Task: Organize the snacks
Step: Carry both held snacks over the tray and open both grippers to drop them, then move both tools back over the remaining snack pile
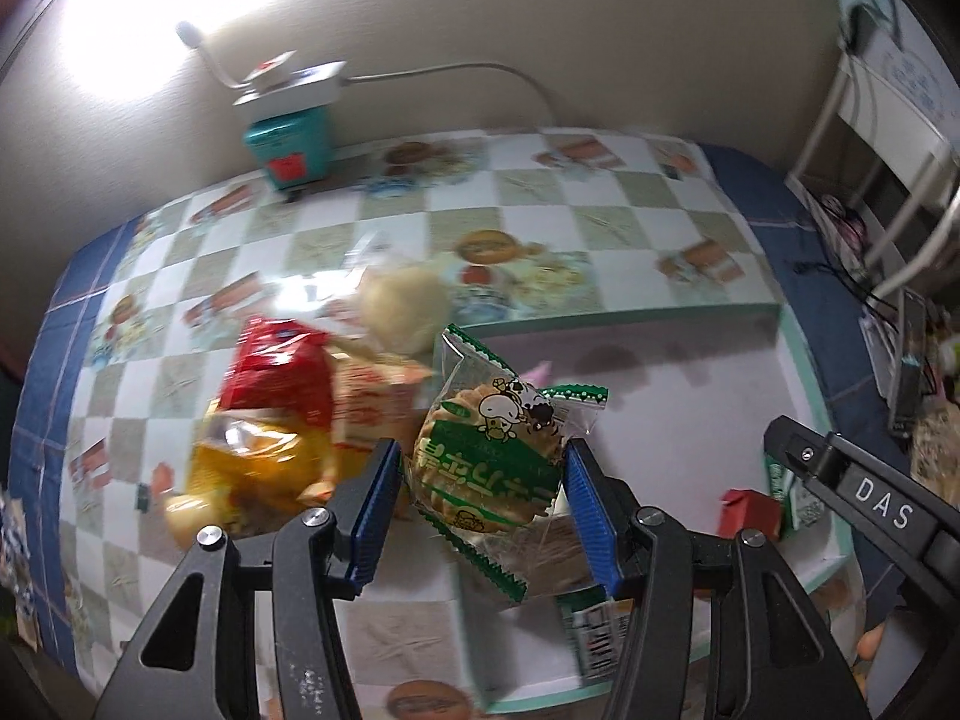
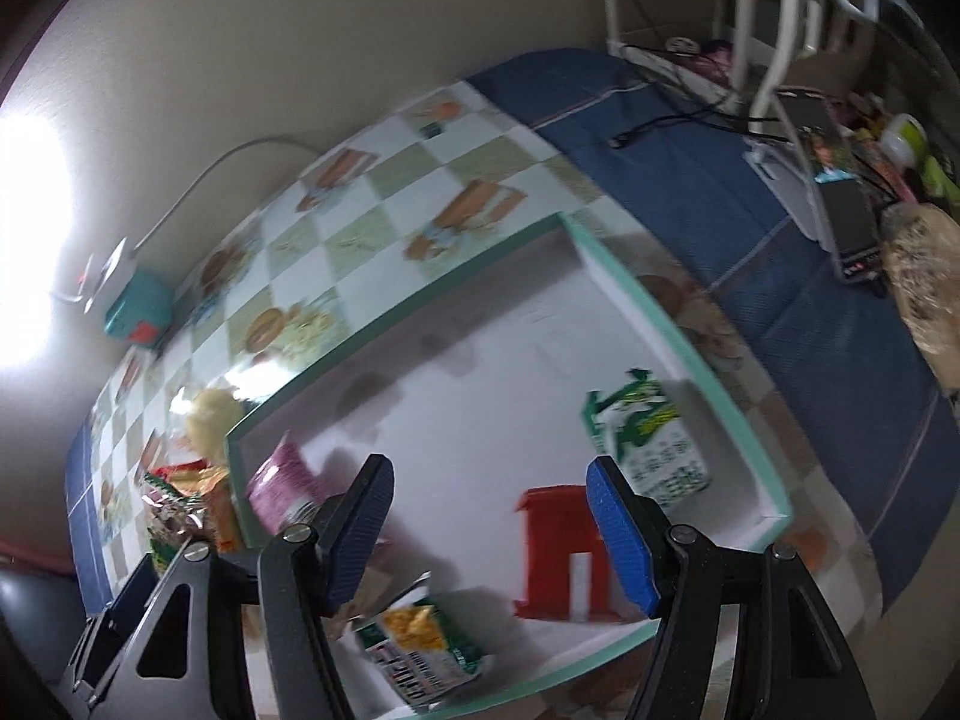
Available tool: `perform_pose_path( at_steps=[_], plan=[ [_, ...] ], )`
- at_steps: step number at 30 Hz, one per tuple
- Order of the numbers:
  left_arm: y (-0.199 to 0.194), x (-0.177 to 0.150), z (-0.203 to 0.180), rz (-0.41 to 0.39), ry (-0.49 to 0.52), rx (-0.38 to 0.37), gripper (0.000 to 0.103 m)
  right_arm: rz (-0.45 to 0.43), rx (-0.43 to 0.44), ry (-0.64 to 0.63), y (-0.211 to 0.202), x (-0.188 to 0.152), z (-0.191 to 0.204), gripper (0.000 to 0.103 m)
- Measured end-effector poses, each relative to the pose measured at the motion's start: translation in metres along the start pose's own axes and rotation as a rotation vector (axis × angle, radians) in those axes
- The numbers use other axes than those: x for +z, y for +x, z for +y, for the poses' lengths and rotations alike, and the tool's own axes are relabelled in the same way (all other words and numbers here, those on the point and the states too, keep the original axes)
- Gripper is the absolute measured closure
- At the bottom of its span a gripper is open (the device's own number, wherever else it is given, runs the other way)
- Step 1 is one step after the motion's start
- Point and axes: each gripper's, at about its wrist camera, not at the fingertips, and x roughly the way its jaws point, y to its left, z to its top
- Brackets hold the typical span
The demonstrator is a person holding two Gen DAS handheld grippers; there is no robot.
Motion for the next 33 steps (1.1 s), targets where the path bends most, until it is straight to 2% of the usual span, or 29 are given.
perform_pose_path(
  at_steps=[9,13,19,24,28,33],
  plan=[
    [0.017,0.009,-0.038,0.017,0.043,-0.092,0.045,-0.007,-0.023,0.041,-0.001,0.005,-0.016,0.032],
    [0.021,0.01,-0.041,0.027,0.035,-0.103,0.034,-0.015,-0.031,0.061,-0.001,0.007,-0.023,0.032],
    [0.019,0.012,-0.031,0.018,0.009,-0.088,0.031,-0.009,-0.037,0.065,0.0,0.006,-0.024,0.032],
    [0.015,0.014,-0.009,0.0,-0.043,-0.023,0.03,-0.02,-0.041,0.044,-0.003,0.006,-0.018,0.031],
    [0.01,0.014,0.018,-0.011,-0.127,0.035,0.016,-0.023,-0.045,0.027,-0.003,0.005,-0.013,0.028],
    [0.006,0.009,0.059,-0.01,-0.262,0.117,0.016,-0.022,-0.059,0.011,-0.002,0.003,-0.008,0.025]
  ],
)
